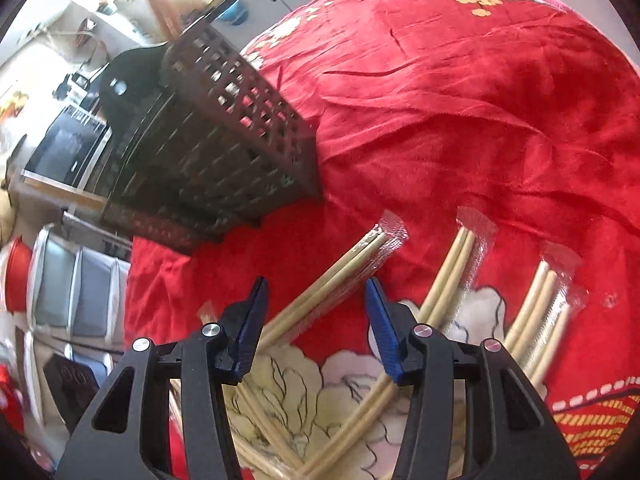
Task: Organize utensils
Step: 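Close the left gripper on a sleeved chopstick while the right gripper grasps another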
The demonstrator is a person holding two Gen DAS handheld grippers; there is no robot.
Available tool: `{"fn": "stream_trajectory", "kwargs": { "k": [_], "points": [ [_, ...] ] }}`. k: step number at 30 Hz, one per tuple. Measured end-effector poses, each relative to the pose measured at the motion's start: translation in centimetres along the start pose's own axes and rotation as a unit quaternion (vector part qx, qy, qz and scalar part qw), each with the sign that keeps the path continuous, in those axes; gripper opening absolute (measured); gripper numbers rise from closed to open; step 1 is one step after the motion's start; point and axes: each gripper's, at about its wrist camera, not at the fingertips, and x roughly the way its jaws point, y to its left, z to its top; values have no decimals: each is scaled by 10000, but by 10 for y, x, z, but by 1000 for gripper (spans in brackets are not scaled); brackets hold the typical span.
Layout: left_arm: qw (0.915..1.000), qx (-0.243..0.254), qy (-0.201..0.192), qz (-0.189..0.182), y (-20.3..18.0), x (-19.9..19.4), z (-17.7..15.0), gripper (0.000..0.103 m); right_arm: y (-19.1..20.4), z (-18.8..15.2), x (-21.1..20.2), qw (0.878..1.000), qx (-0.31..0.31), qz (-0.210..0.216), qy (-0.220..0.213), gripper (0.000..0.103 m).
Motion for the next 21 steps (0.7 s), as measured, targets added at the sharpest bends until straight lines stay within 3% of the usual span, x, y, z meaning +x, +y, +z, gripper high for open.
{"fn": "stream_trajectory", "kwargs": {
  "k": [5, 9, 14, 21],
  "points": [
    [9998, -105, -37, 191, 12, 2, 4, 13, -7, 11, 5, 9998, 193, -33, -105, 37],
    [9998, -138, -38, 141, 17, 2, 6, 11, -15, 18, 8, 9994, 299, -70, -179, 17],
    [9998, -148, -94, 27, 18, -5, 3, 7, -26, 21, 1, 9985, 441, 258, -186, 13],
    [9976, 411, -544, -68, -8, -38, 0, 5, -14, 14, -21, 9965, 118, 698, -441, 11]
  ]
}}
